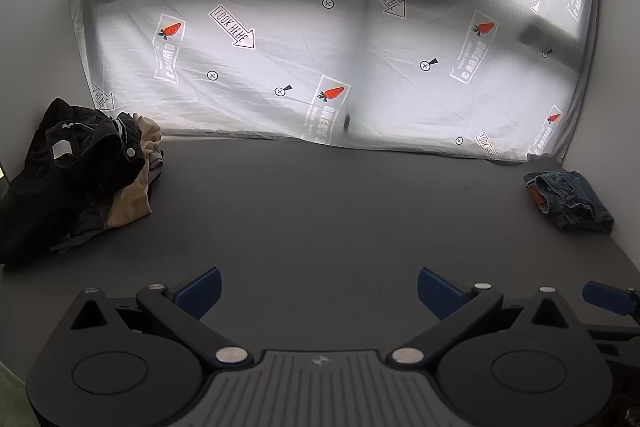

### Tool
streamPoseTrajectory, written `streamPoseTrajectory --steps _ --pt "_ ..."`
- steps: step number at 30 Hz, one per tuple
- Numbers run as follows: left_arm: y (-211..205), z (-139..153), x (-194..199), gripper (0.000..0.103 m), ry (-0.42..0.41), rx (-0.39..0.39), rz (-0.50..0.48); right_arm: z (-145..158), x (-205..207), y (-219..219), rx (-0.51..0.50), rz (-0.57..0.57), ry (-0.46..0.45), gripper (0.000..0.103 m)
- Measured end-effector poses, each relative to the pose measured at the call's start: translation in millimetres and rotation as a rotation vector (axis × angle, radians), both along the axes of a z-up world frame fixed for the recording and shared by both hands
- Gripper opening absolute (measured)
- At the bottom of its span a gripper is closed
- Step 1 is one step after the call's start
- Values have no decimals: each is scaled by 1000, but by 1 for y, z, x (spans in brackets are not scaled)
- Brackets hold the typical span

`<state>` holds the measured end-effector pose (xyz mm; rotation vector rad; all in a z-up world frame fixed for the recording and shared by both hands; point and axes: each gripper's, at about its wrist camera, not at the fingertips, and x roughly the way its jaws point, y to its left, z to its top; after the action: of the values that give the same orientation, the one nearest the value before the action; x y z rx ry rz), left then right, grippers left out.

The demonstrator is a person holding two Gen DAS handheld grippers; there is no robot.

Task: Fold clothes

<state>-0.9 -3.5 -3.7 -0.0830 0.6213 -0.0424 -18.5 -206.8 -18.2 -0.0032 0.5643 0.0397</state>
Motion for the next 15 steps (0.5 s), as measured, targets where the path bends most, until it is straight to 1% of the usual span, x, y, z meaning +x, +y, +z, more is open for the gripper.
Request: streamPoseTrajectory --steps 9,15 --pt "-2 -7 14 103 25 -17 -7 -8 5 -2 0 -11 18 88" --pt "-22 -18 42 103 43 -41 -18 -15 20 -33 44 -66 44 88"
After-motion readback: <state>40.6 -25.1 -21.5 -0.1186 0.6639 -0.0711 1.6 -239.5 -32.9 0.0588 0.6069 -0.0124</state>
